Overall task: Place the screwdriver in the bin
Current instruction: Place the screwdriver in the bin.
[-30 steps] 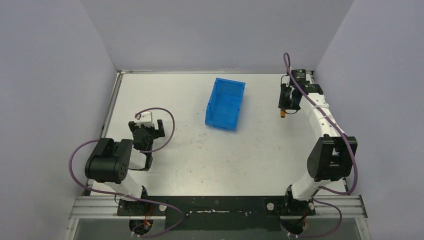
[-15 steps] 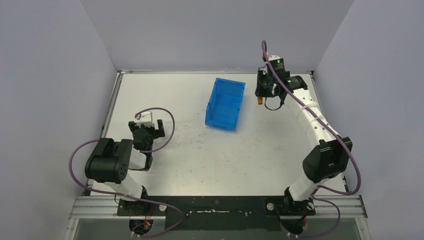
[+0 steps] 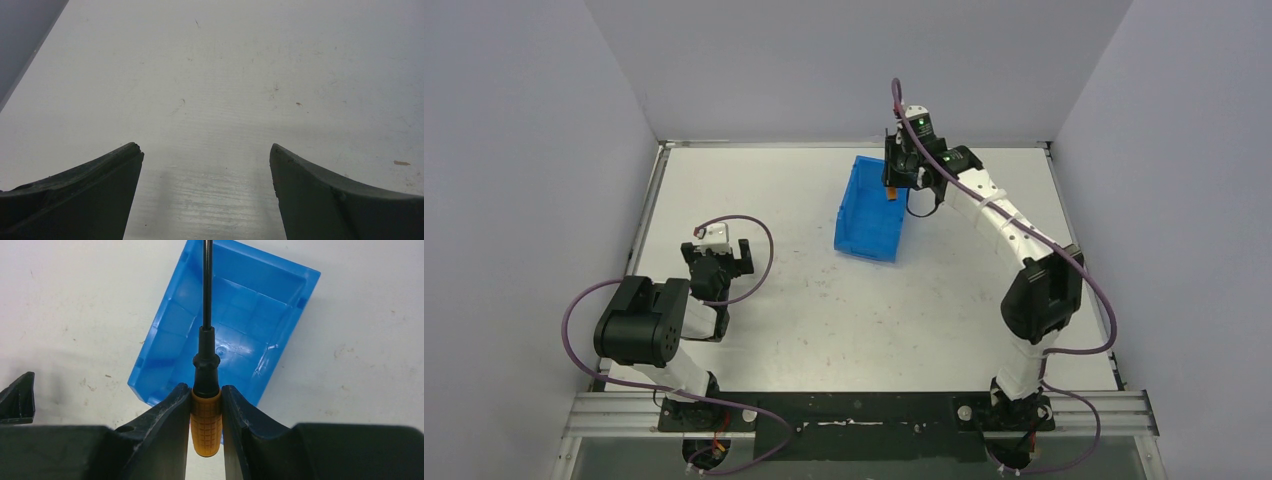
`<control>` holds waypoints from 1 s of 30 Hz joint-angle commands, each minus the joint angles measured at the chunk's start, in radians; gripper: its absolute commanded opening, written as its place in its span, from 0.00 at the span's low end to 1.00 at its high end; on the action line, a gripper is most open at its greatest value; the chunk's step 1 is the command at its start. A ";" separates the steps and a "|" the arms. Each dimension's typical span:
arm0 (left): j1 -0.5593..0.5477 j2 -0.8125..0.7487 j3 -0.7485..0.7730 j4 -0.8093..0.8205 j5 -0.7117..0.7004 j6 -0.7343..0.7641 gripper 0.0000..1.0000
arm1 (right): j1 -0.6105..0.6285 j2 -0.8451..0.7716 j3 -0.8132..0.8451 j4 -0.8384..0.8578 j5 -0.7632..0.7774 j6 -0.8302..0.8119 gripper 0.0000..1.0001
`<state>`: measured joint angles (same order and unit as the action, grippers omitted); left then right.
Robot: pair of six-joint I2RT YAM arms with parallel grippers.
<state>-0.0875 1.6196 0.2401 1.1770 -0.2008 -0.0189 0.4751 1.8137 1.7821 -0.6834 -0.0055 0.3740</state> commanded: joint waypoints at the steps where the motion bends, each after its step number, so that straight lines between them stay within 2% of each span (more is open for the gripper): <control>1: 0.006 -0.010 0.013 0.036 0.006 -0.008 0.97 | 0.031 0.006 0.059 0.119 0.038 0.067 0.02; 11: 0.006 -0.010 0.013 0.035 0.006 -0.007 0.97 | 0.081 -0.019 -0.071 0.281 0.153 0.182 0.02; 17: 0.006 -0.010 0.013 0.035 0.006 -0.008 0.97 | 0.119 -0.004 -0.144 0.309 0.291 0.243 0.04; 30: 0.006 -0.010 0.013 0.035 0.006 -0.007 0.97 | 0.141 0.115 -0.191 0.356 0.359 0.337 0.05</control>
<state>-0.0875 1.6196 0.2401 1.1770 -0.2008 -0.0189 0.6052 1.9060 1.5974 -0.3805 0.2920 0.6640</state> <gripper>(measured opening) 0.971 0.259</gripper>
